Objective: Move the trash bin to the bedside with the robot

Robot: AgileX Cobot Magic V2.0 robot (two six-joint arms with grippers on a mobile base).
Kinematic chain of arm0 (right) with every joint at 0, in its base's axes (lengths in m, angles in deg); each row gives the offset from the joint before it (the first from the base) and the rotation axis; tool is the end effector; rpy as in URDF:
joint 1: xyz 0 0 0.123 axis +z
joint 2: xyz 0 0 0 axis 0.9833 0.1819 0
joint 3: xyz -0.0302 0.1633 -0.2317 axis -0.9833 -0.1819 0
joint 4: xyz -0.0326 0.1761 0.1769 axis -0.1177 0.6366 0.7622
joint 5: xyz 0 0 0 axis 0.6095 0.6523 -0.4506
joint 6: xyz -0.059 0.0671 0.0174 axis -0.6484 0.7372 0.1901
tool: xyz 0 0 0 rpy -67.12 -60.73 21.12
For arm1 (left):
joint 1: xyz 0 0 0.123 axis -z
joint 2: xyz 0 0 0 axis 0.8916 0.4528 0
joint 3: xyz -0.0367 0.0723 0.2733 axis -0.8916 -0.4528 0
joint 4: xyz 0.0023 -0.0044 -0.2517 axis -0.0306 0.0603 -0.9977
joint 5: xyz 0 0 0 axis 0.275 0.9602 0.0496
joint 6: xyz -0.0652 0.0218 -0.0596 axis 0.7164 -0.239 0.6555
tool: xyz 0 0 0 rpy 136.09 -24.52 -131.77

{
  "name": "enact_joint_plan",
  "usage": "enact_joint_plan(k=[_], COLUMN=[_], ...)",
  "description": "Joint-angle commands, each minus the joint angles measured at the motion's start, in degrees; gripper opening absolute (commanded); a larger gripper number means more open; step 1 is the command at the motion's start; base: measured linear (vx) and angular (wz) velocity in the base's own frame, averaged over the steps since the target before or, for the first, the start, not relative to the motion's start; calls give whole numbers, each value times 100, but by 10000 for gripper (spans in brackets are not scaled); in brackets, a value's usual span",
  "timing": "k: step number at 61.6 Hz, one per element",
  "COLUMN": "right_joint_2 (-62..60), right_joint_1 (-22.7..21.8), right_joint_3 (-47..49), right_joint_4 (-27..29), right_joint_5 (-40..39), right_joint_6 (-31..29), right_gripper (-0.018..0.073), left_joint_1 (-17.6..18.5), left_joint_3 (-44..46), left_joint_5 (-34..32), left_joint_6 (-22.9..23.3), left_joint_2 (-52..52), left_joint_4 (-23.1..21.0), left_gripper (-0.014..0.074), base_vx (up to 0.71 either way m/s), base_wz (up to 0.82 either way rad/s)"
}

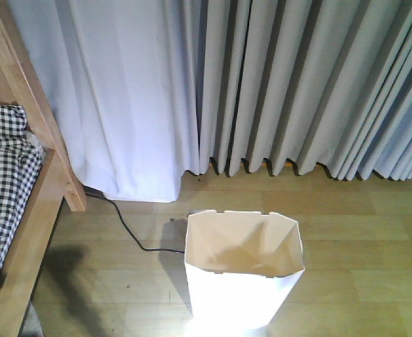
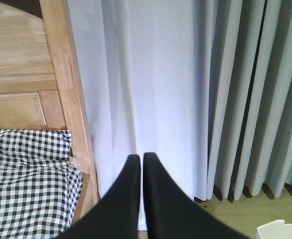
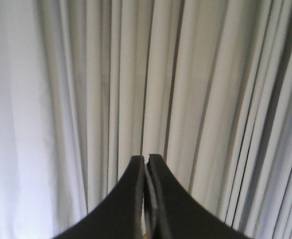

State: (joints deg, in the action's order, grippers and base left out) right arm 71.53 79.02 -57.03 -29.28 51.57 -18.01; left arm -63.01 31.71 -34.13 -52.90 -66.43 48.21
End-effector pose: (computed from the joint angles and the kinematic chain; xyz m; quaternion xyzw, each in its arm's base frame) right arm 0.0684 0.0015 0.2316 -0.0255 0.7266 -0.0139 0.6864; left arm 0.0556 0.0004 0.1859 0.0059 0.7544 0.0069 0.6563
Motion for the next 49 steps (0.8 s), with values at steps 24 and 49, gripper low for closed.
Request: enact_joint_plan(k=[24,49], right_joint_2=[-1071,-1071], right_joint_1=[-2,-2], right_joint_3=[-817,-816], right_joint_4=[-1526,-2096], right_joint_5=[-524,-586], right_joint_6=[1733,2195], right_gripper=[-9,-9], left_joint_1=[13,13], left_joint_3=[-108,-108], left_joint_5=[-392,-392], left_joint_6=[0,0], left_joint_2=[-82,-82], left_joint_4=[-23,-23], left_gripper=[-6,-6], base_vx=[0,0], base_wz=[0,0])
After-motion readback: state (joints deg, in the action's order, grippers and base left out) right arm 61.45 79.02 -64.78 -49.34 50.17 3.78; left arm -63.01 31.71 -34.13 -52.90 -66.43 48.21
